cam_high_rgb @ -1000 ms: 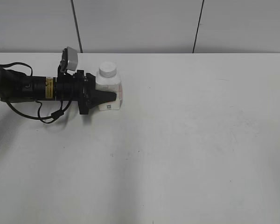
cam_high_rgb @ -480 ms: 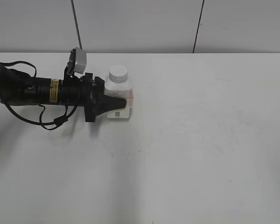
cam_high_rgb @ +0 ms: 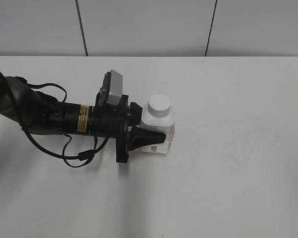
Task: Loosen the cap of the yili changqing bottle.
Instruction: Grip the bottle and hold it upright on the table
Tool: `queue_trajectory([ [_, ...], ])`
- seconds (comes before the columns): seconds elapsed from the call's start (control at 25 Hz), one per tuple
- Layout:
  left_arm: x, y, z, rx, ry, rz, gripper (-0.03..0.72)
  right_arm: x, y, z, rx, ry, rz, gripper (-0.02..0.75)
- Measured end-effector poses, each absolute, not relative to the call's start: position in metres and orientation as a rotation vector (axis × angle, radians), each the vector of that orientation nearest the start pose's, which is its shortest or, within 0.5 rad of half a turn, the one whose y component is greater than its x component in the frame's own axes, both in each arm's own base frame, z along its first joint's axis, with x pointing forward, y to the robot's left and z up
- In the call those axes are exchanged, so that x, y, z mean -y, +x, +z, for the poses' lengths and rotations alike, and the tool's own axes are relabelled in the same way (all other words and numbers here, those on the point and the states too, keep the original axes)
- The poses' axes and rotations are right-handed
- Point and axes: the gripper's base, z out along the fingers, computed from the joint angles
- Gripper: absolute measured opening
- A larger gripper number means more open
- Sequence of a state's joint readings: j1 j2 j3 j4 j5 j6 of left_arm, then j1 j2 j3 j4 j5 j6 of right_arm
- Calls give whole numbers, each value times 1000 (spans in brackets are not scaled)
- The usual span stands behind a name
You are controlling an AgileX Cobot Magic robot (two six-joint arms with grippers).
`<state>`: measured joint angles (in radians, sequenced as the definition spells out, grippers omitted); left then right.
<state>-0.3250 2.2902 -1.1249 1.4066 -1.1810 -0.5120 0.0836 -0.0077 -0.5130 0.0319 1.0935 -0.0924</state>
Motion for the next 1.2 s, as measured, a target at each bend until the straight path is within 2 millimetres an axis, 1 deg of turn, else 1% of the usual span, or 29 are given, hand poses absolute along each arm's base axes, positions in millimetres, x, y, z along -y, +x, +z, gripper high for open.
queue_trajectory([
  [0.16,209,328,73,-1379,1403,-1058,334,-2,-9,278,-2048,-183,33,495],
  [0.4,206,324,62,-1414,1367,-1041,335,-2,-9,278,-2048,-183,33,495],
  [0.64,205,320,50,-1445,1357,-1059,366,-2,-9,278,-2048,-183,33,495],
  [0.88,205,319,48,-1440,1343,-1079,420,-2,-9,278,-2048,-183,33,495],
  [1.2,205,319,48,-1439,1343,-1082,433,-2,-9,278,-2048,-183,33,495],
])
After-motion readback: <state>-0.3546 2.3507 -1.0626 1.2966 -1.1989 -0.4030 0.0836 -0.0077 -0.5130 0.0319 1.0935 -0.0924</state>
